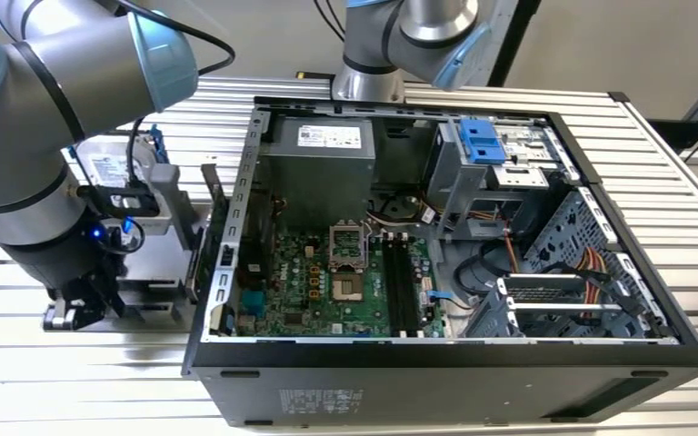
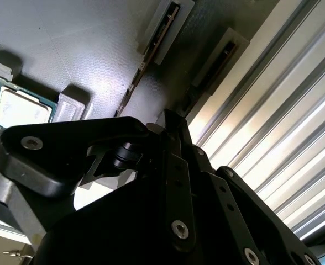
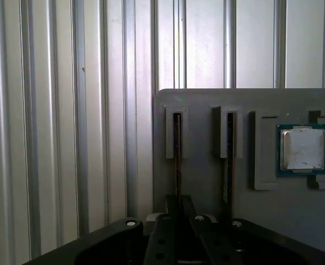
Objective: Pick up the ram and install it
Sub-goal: 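Pick up the ram and move it above insertion slot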
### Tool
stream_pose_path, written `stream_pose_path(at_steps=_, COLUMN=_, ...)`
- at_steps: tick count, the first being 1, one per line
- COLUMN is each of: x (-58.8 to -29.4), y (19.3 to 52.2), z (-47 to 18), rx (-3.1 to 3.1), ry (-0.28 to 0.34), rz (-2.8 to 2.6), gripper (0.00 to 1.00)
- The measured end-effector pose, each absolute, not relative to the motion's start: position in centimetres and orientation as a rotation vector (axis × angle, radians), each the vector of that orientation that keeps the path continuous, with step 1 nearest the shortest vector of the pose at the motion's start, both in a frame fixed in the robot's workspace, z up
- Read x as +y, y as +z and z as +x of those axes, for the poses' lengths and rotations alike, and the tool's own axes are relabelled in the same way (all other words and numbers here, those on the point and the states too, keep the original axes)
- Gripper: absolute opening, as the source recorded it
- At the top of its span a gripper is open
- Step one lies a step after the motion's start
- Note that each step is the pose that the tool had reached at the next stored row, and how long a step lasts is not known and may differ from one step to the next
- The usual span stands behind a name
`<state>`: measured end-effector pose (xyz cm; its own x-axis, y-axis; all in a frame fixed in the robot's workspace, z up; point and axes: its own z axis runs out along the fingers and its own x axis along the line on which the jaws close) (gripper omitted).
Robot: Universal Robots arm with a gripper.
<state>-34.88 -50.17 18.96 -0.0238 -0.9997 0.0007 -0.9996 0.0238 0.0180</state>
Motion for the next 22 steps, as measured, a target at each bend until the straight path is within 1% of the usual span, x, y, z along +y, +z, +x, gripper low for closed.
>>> stream_pose_path(at_steps=17, x=-50.17, y=18.94, z=-34.89, rx=-2.239, ry=-0.019, rz=2.186, gripper=0.00)
stream_pose_path(at_steps=22, x=-50.17, y=19.52, z=-34.89, rx=-2.238, ry=-0.019, rz=2.186, gripper=0.00)
